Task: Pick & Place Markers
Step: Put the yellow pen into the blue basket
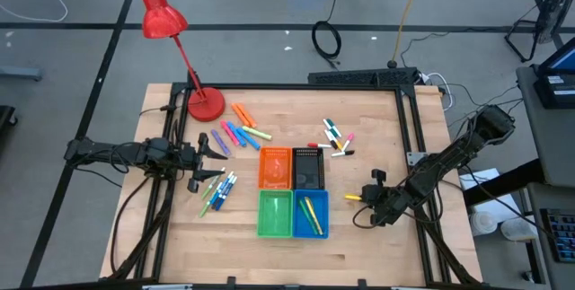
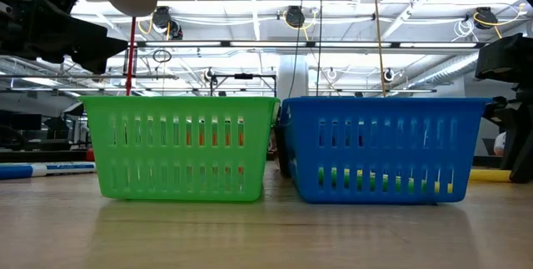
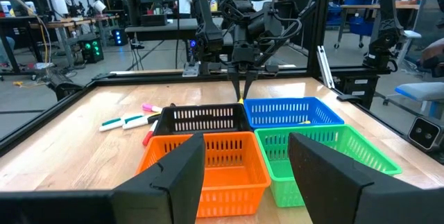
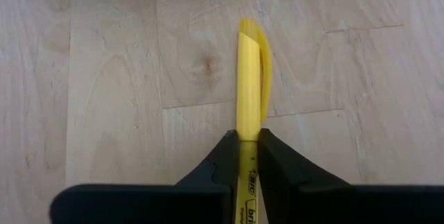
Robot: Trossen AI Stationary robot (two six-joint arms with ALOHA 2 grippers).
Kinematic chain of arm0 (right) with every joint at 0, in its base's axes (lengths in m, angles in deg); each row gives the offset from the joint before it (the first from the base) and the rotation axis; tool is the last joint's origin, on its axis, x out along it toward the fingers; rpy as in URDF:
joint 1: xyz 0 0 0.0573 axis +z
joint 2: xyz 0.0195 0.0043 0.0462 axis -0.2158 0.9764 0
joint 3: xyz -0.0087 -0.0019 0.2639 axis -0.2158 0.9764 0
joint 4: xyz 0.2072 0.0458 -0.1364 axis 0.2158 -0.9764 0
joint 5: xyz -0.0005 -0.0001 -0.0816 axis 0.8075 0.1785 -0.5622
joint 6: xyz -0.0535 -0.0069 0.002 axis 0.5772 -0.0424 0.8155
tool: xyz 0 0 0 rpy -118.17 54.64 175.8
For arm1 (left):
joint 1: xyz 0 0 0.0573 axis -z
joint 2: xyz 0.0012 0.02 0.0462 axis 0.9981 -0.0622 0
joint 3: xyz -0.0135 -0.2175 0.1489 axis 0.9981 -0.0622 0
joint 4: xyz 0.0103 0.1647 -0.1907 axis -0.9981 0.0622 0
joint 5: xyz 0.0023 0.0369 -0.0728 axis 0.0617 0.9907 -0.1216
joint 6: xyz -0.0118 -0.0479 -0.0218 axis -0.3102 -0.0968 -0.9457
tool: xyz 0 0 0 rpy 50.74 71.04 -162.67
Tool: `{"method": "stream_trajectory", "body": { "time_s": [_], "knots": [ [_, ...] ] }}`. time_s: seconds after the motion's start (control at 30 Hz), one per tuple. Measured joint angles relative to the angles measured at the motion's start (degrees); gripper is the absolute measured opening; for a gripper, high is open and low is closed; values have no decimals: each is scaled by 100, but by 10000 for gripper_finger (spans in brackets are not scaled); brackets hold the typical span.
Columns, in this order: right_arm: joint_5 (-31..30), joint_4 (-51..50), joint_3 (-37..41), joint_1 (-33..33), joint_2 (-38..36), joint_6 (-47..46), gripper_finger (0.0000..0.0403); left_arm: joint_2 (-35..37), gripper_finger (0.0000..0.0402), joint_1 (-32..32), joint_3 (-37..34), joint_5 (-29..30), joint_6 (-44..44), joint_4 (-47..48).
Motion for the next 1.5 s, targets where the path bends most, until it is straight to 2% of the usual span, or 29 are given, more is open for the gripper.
{"method": "stream_trajectory", "body": {
  "time_s": [1.5],
  "knots": [
    [-93,350,9,-2,7,387,24,1,212,-2,2,0,0,0]
  ]
}}
